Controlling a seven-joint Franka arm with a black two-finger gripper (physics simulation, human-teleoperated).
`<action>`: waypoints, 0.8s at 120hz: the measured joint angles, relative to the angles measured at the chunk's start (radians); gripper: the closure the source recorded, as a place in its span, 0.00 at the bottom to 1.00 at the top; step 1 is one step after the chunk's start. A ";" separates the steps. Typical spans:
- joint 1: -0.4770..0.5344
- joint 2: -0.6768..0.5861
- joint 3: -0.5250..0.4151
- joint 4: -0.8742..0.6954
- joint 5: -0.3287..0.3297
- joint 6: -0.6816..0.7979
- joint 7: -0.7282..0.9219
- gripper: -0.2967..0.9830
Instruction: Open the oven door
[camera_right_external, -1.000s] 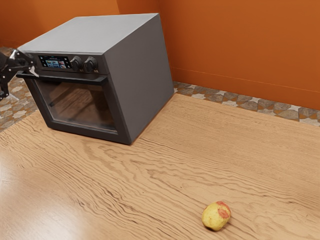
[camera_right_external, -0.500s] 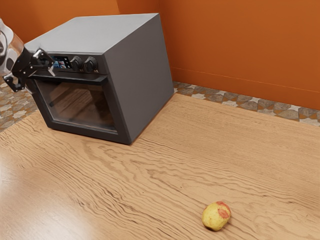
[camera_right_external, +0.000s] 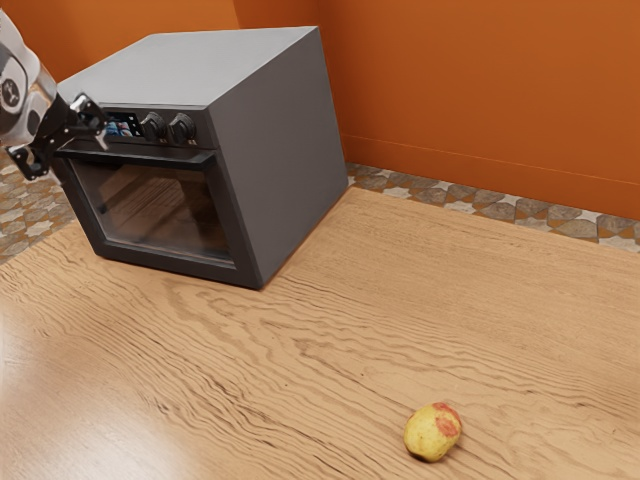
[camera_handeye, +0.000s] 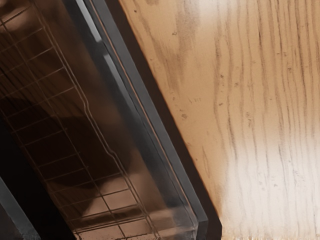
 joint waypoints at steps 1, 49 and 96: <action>0.000 0.000 0.000 0.000 0.002 0.000 -0.006 0.23; -0.016 -0.071 -0.003 -0.092 0.107 0.046 -0.239 0.23; -0.014 -0.085 0.002 -0.132 -0.140 0.134 -0.116 0.23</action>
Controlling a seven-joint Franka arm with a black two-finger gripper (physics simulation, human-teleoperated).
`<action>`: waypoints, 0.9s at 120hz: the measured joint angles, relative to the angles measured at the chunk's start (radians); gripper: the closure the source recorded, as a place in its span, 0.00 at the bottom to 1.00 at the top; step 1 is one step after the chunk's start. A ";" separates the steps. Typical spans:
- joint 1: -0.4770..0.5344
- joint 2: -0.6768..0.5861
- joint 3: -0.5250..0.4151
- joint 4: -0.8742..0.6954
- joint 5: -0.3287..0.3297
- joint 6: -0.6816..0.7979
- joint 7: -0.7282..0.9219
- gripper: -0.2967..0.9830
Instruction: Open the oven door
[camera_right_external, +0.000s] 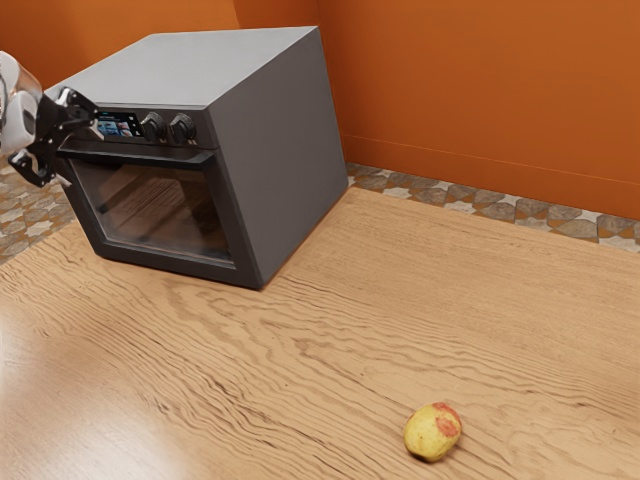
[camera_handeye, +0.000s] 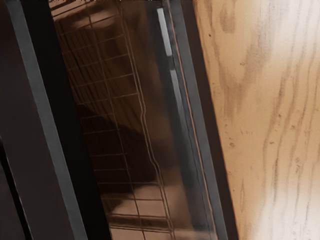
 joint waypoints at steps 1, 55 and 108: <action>0.000 0.000 0.000 -0.001 -0.001 0.001 0.003 0.23; 0.011 0.032 0.005 -0.009 -0.081 0.017 0.147 0.23; -0.231 -0.726 -0.316 -0.694 0.403 -0.063 0.092 0.62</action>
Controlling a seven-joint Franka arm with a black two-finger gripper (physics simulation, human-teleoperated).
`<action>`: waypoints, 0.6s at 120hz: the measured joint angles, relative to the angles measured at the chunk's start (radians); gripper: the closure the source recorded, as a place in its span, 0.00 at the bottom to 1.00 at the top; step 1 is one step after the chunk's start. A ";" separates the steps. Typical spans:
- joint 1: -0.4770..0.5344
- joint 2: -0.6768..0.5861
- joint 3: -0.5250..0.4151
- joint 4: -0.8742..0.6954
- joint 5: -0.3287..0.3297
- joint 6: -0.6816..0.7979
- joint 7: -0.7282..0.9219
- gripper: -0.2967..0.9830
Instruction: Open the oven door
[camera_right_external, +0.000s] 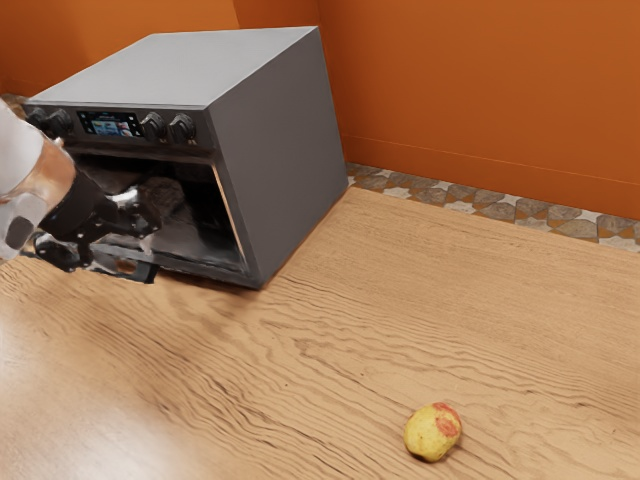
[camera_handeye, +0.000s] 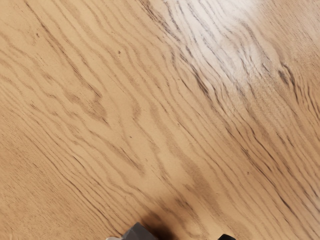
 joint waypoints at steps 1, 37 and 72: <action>-0.013 -0.038 -0.068 -0.013 0.029 -0.025 -0.012 0.60; 0.819 0.650 -0.904 1.055 -0.103 -0.630 -0.486 0.30; 0.835 0.845 -0.932 1.055 -0.121 -0.759 -0.805 0.24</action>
